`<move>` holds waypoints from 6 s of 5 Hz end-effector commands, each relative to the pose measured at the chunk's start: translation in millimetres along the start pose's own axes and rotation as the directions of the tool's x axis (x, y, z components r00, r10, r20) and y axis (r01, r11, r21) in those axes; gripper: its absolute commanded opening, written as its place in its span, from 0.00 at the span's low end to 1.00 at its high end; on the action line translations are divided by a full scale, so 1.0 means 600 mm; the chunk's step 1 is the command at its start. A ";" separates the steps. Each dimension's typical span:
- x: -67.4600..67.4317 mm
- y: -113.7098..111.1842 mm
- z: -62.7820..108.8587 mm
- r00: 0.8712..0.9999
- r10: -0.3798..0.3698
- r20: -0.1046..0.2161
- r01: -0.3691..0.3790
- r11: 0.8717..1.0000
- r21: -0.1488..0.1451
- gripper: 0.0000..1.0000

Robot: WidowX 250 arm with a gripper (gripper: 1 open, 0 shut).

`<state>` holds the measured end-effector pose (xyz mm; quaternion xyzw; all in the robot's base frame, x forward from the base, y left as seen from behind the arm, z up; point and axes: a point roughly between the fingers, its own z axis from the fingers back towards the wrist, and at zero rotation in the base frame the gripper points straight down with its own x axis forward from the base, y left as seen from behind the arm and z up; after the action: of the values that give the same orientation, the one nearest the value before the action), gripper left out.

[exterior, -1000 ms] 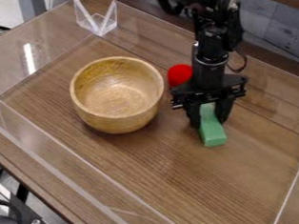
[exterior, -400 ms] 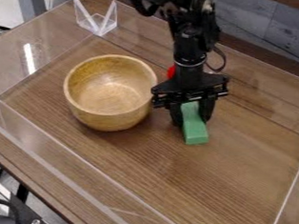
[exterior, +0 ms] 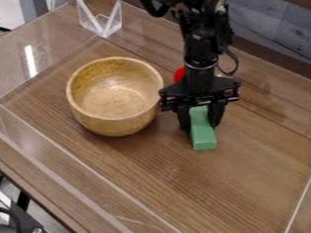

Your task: Put the green stick in the brown bowl

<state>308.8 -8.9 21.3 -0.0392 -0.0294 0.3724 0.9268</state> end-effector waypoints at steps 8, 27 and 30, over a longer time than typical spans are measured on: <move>0.037 0.013 0.113 0.992 -0.116 -0.053 0.112 0.992 -0.058 0.00; 0.029 0.101 0.133 0.851 -0.523 -0.048 0.514 0.848 -0.133 1.00; 0.008 0.096 0.126 0.812 -0.582 -0.038 0.574 0.809 -0.124 1.00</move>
<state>262.9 39.3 75.4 -0.0984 0.0062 0.0793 0.9920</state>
